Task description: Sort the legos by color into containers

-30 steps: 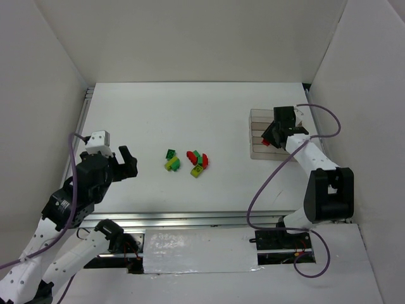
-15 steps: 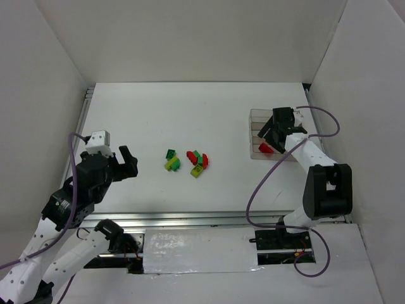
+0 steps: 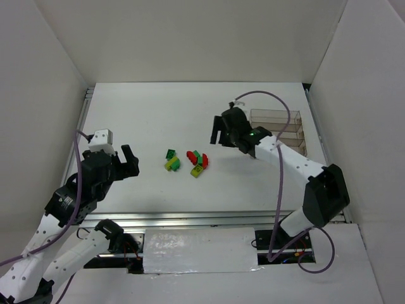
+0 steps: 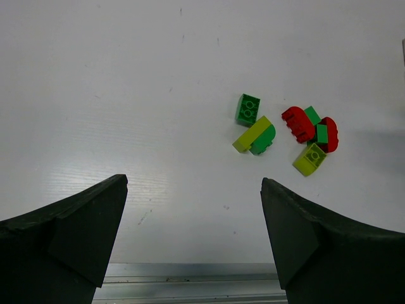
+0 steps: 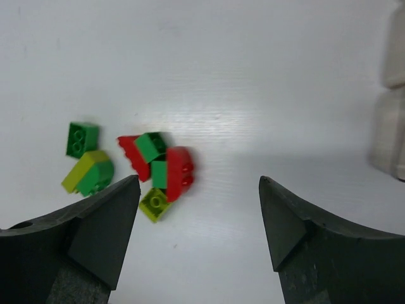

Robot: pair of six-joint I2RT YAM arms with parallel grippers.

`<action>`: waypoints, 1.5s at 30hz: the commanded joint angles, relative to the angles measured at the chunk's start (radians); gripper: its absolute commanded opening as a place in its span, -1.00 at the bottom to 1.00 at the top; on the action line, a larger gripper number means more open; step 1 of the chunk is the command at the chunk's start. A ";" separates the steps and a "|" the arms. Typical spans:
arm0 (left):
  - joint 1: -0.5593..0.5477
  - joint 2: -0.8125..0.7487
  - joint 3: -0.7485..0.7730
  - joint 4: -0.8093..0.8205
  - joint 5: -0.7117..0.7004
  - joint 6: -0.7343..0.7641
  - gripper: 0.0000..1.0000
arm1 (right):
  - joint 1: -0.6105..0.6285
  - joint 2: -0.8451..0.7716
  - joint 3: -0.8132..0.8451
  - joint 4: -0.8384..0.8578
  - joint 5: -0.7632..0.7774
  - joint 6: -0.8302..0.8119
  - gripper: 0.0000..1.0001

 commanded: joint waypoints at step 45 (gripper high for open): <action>0.004 0.030 -0.002 0.035 0.000 0.014 0.99 | 0.227 0.637 0.417 -0.020 -0.113 -0.362 -0.23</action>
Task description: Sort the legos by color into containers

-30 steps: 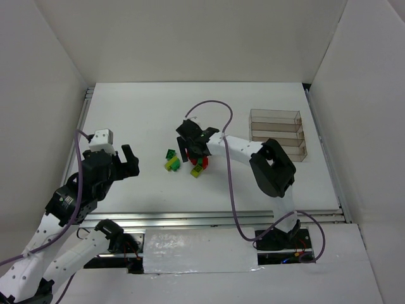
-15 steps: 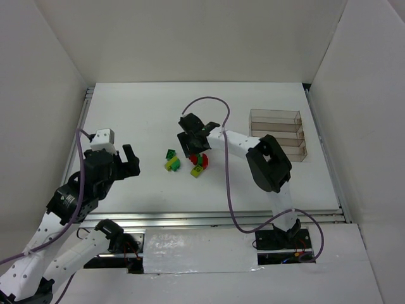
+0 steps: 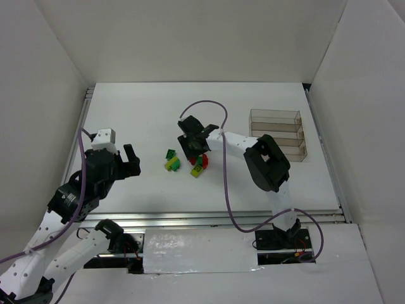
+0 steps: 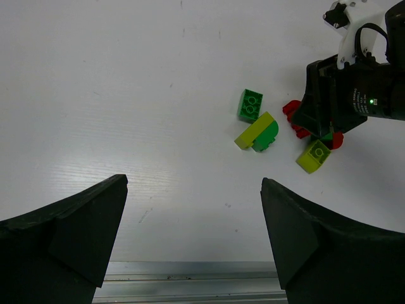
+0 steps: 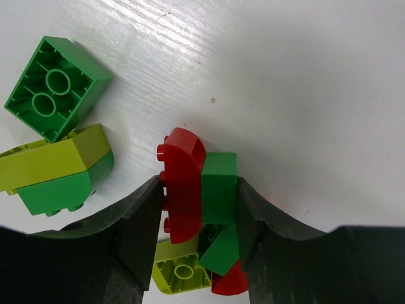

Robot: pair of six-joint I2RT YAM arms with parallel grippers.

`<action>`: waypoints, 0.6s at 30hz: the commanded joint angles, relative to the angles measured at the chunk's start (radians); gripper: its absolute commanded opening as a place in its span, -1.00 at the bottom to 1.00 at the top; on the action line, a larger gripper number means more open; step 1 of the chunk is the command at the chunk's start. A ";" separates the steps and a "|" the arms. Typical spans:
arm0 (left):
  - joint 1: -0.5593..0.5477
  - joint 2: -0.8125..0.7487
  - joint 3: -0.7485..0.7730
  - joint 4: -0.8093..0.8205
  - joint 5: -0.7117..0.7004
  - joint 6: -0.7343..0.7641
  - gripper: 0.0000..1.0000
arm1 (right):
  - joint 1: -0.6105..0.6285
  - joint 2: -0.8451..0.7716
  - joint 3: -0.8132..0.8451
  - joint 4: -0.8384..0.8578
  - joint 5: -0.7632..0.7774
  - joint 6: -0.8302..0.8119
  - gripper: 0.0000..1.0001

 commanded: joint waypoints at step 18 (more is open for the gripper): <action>0.005 0.108 0.007 0.239 0.409 -0.228 0.99 | 0.188 -0.594 -0.348 0.242 0.009 0.024 -0.63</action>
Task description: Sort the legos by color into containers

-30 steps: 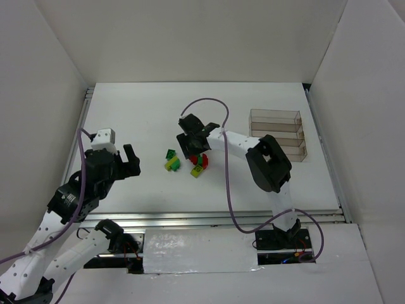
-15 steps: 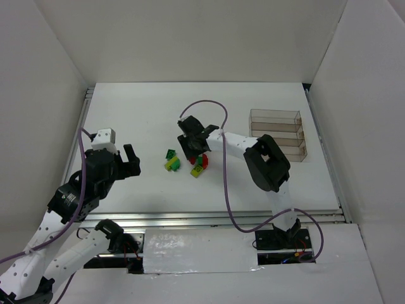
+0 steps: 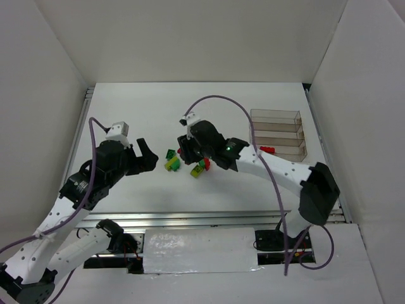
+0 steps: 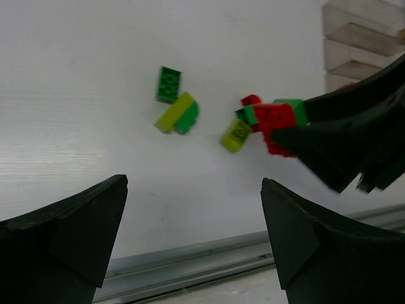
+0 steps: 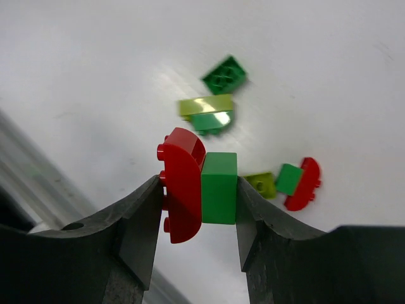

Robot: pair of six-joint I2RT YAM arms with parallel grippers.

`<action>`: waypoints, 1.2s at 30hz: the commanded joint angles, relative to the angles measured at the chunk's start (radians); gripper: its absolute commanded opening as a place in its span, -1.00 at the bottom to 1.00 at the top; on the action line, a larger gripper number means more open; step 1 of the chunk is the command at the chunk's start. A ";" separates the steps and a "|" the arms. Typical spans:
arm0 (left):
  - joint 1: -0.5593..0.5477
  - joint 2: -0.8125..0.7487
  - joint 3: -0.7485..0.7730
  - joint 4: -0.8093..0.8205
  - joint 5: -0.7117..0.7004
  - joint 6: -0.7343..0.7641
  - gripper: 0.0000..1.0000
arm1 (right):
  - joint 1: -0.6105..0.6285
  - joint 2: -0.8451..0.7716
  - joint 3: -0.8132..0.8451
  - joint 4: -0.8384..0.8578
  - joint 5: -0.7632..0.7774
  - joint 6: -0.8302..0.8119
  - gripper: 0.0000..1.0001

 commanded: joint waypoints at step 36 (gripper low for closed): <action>-0.068 0.102 -0.141 0.616 0.614 -0.281 -0.71 | 0.143 -0.355 -0.167 0.281 0.008 0.131 -0.52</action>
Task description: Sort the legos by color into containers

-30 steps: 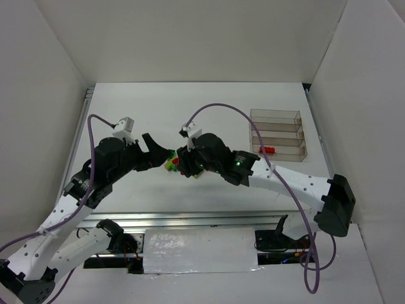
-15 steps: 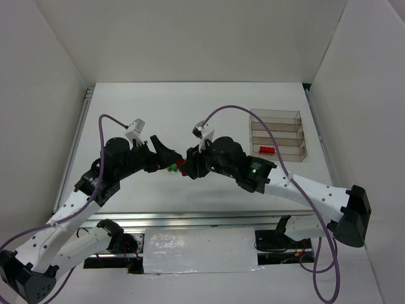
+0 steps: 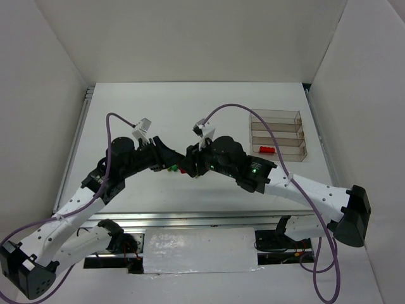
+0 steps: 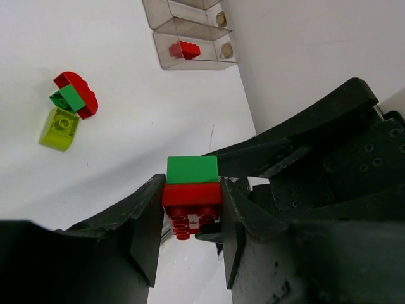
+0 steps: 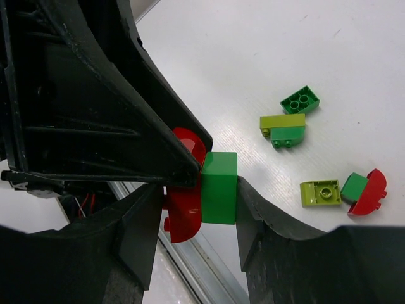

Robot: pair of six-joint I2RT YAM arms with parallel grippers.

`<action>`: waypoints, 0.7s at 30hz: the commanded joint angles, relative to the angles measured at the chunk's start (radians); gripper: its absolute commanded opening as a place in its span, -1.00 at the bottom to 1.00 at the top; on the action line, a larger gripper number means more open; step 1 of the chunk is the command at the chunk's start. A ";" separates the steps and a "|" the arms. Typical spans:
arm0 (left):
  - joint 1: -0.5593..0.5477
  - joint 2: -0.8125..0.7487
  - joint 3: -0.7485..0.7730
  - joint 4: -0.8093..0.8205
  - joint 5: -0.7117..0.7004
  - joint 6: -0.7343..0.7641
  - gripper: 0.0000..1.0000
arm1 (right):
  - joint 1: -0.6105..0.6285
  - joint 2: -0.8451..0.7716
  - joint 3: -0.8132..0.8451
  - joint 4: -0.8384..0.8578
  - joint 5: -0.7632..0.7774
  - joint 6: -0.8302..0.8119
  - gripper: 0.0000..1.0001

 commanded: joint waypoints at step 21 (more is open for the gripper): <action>-0.038 -0.114 -0.031 0.245 0.464 0.270 -1.00 | -0.316 -0.251 -0.207 0.293 -1.000 0.113 0.78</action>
